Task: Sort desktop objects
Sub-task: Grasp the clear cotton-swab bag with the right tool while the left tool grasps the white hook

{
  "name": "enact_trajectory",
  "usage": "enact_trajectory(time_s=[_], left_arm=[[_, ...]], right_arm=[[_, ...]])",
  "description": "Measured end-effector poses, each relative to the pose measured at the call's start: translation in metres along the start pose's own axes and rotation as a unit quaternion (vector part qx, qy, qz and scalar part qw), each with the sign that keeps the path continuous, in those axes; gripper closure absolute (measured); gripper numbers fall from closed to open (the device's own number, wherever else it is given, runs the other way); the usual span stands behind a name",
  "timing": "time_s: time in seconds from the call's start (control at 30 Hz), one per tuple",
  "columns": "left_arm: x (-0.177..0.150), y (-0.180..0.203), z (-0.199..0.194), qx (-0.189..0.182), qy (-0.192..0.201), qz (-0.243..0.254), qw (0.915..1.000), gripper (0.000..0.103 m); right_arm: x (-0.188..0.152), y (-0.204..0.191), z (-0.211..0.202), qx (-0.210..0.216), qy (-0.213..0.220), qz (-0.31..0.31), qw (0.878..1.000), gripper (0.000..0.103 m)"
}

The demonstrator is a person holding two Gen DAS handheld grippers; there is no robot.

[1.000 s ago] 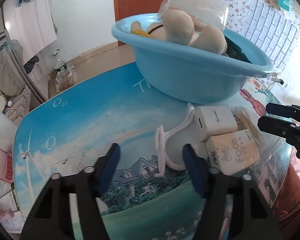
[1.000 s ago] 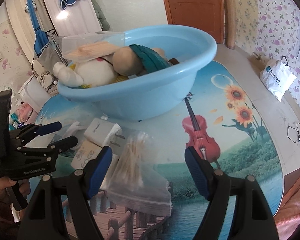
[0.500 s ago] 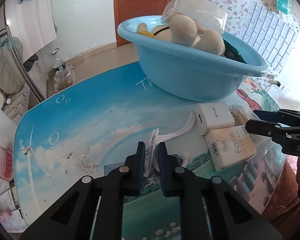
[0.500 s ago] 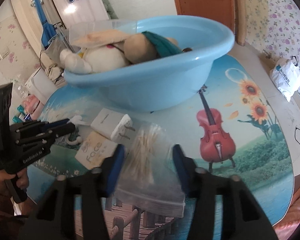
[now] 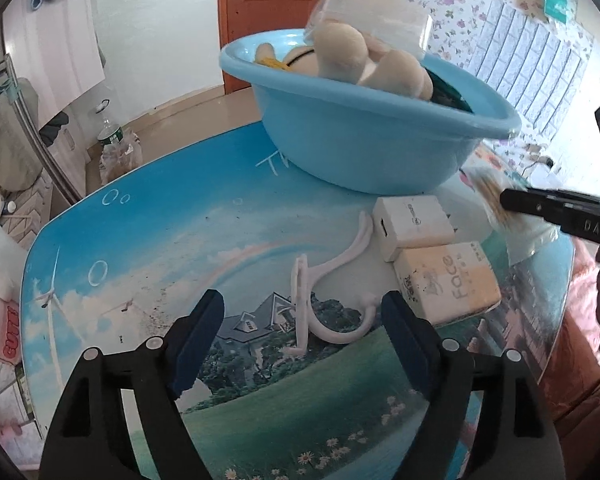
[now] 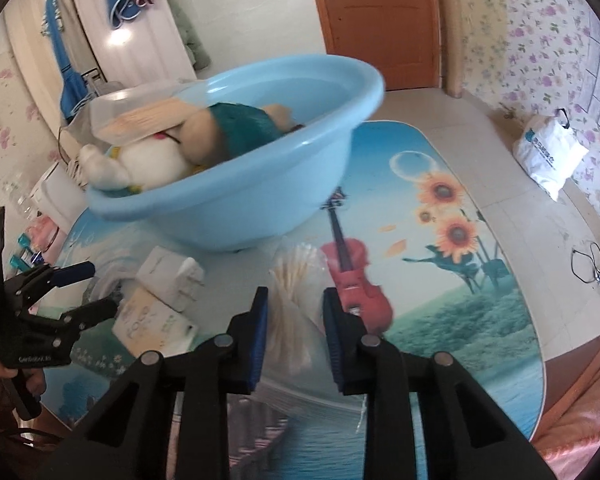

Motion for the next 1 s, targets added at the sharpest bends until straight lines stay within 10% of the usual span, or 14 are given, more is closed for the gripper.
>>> enact_trajectory(time_s=[0.2,0.5,0.63,1.0], left_arm=[[-0.005,0.006,0.008,0.010,-0.015,0.018,0.9997,0.019],[-0.002,0.002,0.011,0.013,-0.005,0.013,0.9998,0.014],[0.001,0.003,0.004,0.010,0.013,0.017,0.9997,0.056],[0.000,0.001,-0.001,0.006,0.015,0.003,0.9999,0.055]], right_arm=[[0.000,-0.002,-0.001,-0.010,0.003,-0.007,1.000,0.052],[-0.007,0.001,0.006,-0.019,-0.014,-0.011,1.000,0.046],[-0.009,-0.002,0.008,-0.018,-0.016,-0.016,1.000,0.044],[-0.011,-0.007,0.011,-0.026,-0.012,-0.047,0.998,0.047]])
Point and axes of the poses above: each gripper's, at about its wrist camera, not at the fingertips, and z roughly the way its jaws point, y to its right, x to its top, the point moved 7 cm from there along z, roughly the way its jaws point, and after that the axes turned 1 degree about -y, right-handed, at the moved point
